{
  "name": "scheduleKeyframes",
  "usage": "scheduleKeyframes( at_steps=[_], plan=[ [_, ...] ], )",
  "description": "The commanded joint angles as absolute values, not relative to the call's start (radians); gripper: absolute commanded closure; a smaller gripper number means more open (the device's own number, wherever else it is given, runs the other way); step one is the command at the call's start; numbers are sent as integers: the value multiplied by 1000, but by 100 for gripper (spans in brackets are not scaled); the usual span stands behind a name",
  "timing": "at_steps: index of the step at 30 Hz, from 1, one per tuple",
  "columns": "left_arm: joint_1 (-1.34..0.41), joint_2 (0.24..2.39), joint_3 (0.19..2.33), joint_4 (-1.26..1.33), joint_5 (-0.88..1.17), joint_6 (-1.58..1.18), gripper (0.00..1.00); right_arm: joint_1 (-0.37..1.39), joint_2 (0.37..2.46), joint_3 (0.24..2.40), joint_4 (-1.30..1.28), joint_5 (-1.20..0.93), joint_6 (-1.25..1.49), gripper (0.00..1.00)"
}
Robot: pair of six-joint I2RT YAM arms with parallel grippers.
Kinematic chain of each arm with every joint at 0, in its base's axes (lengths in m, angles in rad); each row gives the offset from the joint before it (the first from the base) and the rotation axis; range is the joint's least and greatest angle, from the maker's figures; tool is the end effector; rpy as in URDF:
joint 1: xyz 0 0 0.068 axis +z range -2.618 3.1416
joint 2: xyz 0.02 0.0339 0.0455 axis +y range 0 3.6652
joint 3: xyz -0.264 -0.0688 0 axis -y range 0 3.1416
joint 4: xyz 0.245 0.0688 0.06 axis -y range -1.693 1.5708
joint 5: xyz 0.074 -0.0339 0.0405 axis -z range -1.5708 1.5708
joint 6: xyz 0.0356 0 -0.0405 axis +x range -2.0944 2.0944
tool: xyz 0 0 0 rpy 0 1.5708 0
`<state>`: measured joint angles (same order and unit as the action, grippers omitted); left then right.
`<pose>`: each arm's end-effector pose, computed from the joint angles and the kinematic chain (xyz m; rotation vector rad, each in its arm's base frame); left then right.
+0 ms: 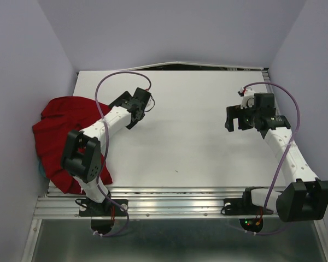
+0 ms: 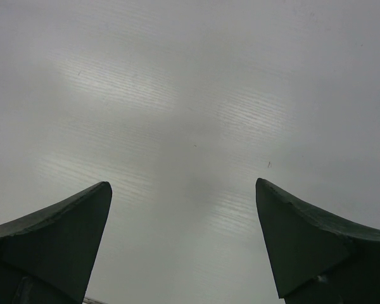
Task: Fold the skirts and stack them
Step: Grab the skirt from the pile
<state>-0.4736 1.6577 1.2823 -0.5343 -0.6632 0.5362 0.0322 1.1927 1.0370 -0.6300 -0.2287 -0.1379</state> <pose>0.3264 -0.1426 0.2619 0.9042 2.2167 0.8437 0.2503 0.0161 0.3033 -0.3094 2.3204 0.2170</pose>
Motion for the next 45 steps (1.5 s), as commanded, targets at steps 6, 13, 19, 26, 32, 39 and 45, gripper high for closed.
scheduleKeyframes(
  at_steps=[6,13,19,26,32,39,45],
  plan=[
    [-474,1730,1232,-427,-825,552,2,15,1167,1045,-629,-229,-133,0],
    [-474,1802,1195,-292,-919,609,2,15,1163,1045,-629,-227,-130,0],
    [-450,1847,1196,-250,-953,647,2,6,1152,1042,-627,-218,-132,0],
    [-431,1861,1190,-177,-971,704,6,6,1150,1037,-626,-213,-130,0],
    [-408,1864,1196,-107,-992,758,18,6,1149,1039,-624,-210,-132,0],
    [-390,1850,1216,-74,-980,778,41,-3,1146,1035,-624,-210,-130,0],
    [-376,1824,1239,-72,-974,792,68,-3,1143,1034,-626,-207,-132,0]
  ],
)
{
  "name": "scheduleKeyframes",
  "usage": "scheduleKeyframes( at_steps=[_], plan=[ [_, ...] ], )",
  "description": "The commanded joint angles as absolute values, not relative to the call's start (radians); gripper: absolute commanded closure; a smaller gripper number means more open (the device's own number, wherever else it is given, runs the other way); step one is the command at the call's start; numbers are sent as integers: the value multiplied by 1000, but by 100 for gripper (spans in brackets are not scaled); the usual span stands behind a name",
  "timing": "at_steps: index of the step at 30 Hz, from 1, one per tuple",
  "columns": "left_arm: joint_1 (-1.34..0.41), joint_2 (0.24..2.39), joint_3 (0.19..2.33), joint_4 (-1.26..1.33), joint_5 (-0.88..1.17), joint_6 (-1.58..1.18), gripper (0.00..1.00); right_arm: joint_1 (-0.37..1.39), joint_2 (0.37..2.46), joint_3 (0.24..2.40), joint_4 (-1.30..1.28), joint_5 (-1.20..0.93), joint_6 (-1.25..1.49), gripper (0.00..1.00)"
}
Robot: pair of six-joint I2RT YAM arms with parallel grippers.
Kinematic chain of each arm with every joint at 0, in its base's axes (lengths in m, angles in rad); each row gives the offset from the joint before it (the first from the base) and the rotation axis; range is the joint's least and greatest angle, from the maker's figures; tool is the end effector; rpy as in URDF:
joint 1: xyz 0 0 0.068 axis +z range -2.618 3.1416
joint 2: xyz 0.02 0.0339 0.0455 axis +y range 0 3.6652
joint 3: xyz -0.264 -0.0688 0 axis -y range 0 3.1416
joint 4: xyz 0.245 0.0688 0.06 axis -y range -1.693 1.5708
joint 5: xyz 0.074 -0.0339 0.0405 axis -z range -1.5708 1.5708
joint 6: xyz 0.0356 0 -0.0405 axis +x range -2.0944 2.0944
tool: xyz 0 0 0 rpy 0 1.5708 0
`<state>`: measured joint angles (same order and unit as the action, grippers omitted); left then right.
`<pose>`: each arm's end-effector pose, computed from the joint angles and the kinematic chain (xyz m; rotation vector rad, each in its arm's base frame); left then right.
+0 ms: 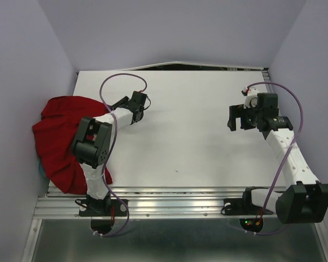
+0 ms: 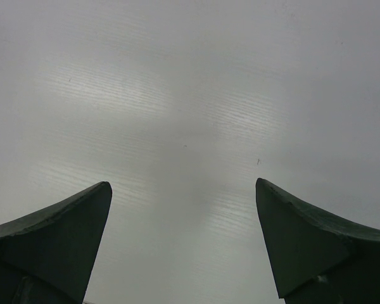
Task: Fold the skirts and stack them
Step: Grab the skirt from the pile, then move the skirt to the center of the board
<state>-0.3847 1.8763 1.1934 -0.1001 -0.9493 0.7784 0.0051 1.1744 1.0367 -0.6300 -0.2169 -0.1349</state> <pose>0.3765 -0.1212 0.1904 0.8284 2.1285 1.3071 0.2472 0.0089 0.3073 -0.2694 2.3079 0.1883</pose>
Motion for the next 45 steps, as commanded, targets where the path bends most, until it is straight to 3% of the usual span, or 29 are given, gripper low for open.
scheduleKeyframes(
  at_steps=[1,2,3,5,13,17,24,31,37,40,42,45],
  plan=[
    [-374,1816,1247,-72,-973,793,78,-3,1141,1034,-623,-207,-129,0],
    [-374,1801,1253,-77,-973,793,81,-3,1141,1032,-623,-210,-129,0],
    [-376,1793,1270,-80,-971,793,96,-3,1141,1034,-624,-209,-130,0],
    [-376,1757,1296,-116,-963,769,100,-3,1138,1037,-623,-209,-127,0],
    [-370,1632,1674,-513,-812,555,100,-3,1141,1051,-624,-244,-126,0],
    [-370,1579,1836,-589,-822,551,100,-3,1143,1057,-626,-267,-124,0],
    [-371,1479,2051,-581,-815,574,100,-3,1138,1069,-627,-322,-123,0],
    [-377,1401,2190,-367,-807,646,100,-3,1154,1095,-637,-370,-118,0],
    [-406,1328,2229,-307,-446,510,100,-3,1160,1121,-638,-405,-106,0],
    [-419,1318,2211,-285,-199,416,100,-3,1163,1144,-638,-422,-107,0],
    [-429,1347,2186,-221,87,320,100,-3,1166,1173,-640,-423,-117,0],
    [-439,1393,2198,-196,253,249,100,-3,1173,1201,-641,-422,-123,0]
  ],
)
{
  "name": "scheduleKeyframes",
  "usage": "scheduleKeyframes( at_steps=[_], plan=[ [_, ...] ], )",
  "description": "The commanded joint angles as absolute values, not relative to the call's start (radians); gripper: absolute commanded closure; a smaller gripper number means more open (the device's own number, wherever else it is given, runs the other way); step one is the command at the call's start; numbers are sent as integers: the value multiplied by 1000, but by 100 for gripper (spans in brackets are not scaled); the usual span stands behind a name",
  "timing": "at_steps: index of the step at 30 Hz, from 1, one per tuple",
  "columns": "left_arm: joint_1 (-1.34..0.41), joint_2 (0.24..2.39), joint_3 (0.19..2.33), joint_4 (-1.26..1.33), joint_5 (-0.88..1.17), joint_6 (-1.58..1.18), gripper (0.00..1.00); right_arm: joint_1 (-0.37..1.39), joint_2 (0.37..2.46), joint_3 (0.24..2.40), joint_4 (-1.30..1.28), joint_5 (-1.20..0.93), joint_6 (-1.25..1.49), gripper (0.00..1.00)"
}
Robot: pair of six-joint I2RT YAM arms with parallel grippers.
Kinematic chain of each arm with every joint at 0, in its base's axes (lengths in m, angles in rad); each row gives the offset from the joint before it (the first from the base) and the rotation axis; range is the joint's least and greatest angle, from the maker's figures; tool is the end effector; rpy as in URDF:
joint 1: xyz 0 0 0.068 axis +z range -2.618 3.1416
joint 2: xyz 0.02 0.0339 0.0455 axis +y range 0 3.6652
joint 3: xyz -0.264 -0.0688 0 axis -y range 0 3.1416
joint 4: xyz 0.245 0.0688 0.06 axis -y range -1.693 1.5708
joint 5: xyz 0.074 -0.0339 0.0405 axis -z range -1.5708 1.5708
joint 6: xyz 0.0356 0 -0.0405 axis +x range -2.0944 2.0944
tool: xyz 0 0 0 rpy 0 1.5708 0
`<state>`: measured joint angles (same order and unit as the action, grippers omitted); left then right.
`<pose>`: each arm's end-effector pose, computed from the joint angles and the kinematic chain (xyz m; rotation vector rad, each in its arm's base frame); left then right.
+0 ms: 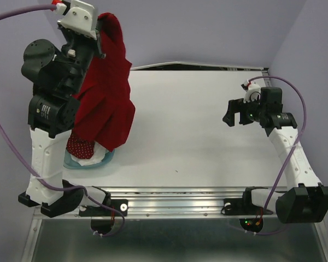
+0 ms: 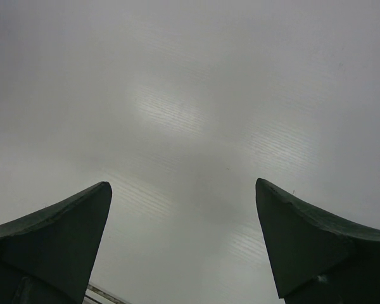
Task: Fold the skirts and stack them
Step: Move the skirt to the center of the board
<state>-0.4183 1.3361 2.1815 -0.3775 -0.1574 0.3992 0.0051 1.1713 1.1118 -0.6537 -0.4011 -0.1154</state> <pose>0.1610 -0.0655 0.6426 0.3079 1.0658 0.0697 0.2461 0.0152 0.3322 -0.3422 2.2206 0.3977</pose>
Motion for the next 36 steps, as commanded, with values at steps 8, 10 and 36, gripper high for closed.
scheduleKeyframes(
  at_steps=[8,10,36],
  plan=[
    [-449,1525,2154,-32,596,41,100,-3,1187,1244,-646,-433,-149,0],
    [-451,1545,2097,-32,681,32,100,-3,1186,1239,-646,-425,-160,0],
    [-572,1957,1922,-730,904,436,50,-3,1238,1127,-661,-635,-284,0]
  ],
)
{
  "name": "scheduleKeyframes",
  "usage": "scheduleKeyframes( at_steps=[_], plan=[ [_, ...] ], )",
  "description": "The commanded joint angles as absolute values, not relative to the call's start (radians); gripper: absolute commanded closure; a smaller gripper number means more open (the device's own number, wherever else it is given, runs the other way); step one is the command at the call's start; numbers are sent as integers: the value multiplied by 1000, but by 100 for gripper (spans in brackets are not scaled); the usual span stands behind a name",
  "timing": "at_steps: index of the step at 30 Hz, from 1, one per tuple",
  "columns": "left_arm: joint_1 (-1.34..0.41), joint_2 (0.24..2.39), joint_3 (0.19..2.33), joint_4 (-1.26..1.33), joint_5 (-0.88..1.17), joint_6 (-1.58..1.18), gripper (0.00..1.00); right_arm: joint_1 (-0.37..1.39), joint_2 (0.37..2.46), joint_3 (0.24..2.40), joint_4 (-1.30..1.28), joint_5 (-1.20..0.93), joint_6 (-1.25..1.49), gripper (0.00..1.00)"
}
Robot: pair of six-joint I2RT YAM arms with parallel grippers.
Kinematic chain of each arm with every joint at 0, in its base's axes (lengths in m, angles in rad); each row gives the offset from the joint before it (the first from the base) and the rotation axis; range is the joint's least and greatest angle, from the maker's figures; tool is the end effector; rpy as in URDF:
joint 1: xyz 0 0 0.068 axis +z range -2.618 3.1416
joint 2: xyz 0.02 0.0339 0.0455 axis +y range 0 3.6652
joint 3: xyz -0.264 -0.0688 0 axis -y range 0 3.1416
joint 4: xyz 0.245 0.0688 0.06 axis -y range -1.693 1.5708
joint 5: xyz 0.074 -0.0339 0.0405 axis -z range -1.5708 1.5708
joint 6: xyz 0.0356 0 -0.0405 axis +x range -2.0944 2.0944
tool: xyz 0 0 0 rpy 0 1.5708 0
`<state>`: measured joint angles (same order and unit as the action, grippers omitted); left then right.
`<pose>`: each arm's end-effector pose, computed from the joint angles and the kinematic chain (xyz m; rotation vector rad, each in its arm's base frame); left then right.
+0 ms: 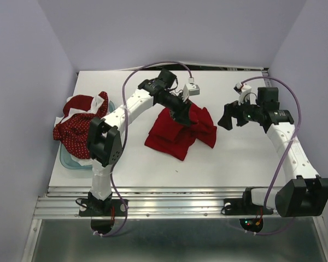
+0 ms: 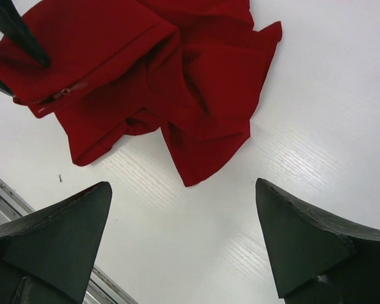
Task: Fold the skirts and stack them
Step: Move the skirt to the center of the board, then flatten the skirt out
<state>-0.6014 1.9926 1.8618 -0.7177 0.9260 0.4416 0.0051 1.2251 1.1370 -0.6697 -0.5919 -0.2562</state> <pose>0.3483 -0.2735 0.3103 1.4836 1.7335 -1.1833 0.2550 0.0212 0.3289 -0.5764 2.1569 0.5503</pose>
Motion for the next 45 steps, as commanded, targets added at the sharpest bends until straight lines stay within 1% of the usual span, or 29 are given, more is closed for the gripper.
scheduleKeyframes(
  at_steps=[1,2,6,9,11,12,14,15,18,19,20,21,22,24,25,26,27,30,31,32,33,34,35,36,37,38,40,45],
  plan=[
    [-533,1929,1896,-682,876,390,10,-3,1238,1127,-661,-635,-287,0],
    [-506,1908,1879,-657,868,370,1,-3,1238,1126,-661,-641,-288,0],
    [-371,1813,1794,-632,847,356,1,-3,1262,1132,-661,-672,-302,0],
    [-293,1729,1695,-656,784,408,2,8,1288,1137,-654,-705,-310,0],
    [-266,1663,1567,-661,704,432,9,28,1310,1138,-635,-729,-319,0],
    [-243,1643,1481,-666,683,461,16,50,1313,1137,-618,-736,-334,0],
    [-223,1603,1404,-660,625,465,23,87,1321,1128,-601,-706,-356,0],
    [-203,1588,1338,-660,594,472,29,138,1316,1123,-572,-683,-385,0],
    [-180,1574,1250,-641,540,454,38,222,1290,1075,-516,-577,-446,0],
    [-173,1571,1229,-638,522,453,40,248,1281,1065,-488,-554,-507,1],
    [-166,1566,1189,-623,473,433,43,291,1276,1062,-486,-534,-537,2],
    [-163,1568,1172,-620,450,425,44,304,1287,1065,-489,-508,-602,5],
    [-157,1571,1149,-618,399,416,48,313,1290,1060,-489,-503,-645,5],
    [-126,1591,1135,-626,359,402,52,353,1257,1031,-470,-467,-743,5],
    [-112,1595,1126,-620,321,394,56,374,1241,993,-457,-441,-855,5],
    [-95,1598,1124,-618,296,379,58,396,1226,974,-456,-416,-906,5],
    [-72,1598,1127,-618,281,377,59,419,1210,954,-450,-385,-949,5],
    [-34,1608,1152,-620,224,361,62,452,1125,839,-379,-385,-1125,5],
    [-26,1611,1172,-624,207,359,62,453,1073,797,-314,-391,-1235,5],
    [-22,1617,1181,-633,193,356,62,468,1048,705,-273,-409,-1299,6],
    [-12,1623,1196,-641,174,354,62,468,1004,657,-202,-431,-1428,7],
    [-9,1629,1204,-649,167,356,60,468,985,611,-166,-461,-1477,8],
    [-9,1632,1210,-653,166,354,56,468,968,525,-122,-486,-1506,9],
    [-9,1634,1218,-661,175,356,51,477,956,488,-74,-539,-1544,10],
    [-9,1632,1229,-667,211,363,42,488,951,456,-8,-561,-1624,10],
    [-9,1625,1232,-672,222,361,38,497,954,401,49,-589,-1649,11],
    [-9,1614,1239,-676,261,354,29,512,974,365,150,-606,-1705,11],
    [-9,1589,1229,-677,331,345,27,561,1086,328,336,-635,-1770,11]
  ],
)
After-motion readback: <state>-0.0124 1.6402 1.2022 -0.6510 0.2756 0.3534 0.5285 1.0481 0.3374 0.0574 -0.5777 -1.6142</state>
